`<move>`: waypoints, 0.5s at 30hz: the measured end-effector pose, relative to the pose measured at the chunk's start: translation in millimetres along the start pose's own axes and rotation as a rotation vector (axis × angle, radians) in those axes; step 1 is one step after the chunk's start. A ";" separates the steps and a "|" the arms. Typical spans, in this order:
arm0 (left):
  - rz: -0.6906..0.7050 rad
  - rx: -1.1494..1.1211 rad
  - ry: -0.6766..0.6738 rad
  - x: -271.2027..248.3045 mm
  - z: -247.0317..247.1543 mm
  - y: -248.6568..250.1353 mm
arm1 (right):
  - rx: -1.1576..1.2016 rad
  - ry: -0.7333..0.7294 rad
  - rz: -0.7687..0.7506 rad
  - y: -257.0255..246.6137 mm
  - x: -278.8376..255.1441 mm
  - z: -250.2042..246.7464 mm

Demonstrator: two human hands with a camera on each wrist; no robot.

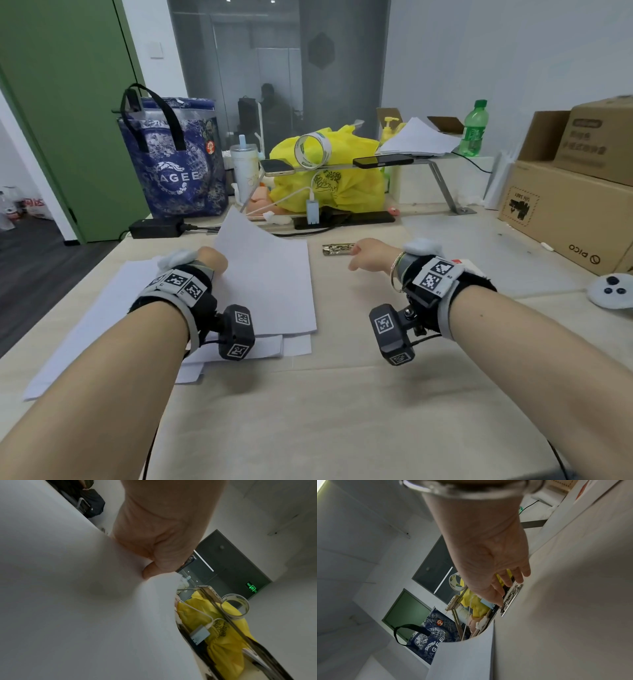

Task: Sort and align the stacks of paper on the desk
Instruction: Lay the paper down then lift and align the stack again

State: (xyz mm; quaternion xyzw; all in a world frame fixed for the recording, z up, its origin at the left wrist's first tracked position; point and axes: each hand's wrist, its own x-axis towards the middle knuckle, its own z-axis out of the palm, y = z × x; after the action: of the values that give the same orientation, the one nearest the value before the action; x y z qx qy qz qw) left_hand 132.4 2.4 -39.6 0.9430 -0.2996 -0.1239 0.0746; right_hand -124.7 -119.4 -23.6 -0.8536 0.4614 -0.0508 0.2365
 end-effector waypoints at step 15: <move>0.095 0.353 -0.156 -21.0 -4.5 23.2 | -0.425 -0.099 -0.140 -37.1 51.2 19.4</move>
State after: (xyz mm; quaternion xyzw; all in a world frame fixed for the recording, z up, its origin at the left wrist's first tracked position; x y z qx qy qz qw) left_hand 104.4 -3.8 -26.3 0.9138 -0.3659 -0.1386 -0.1095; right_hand -61.3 -136.9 -30.7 -0.9156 0.3893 0.0731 0.0694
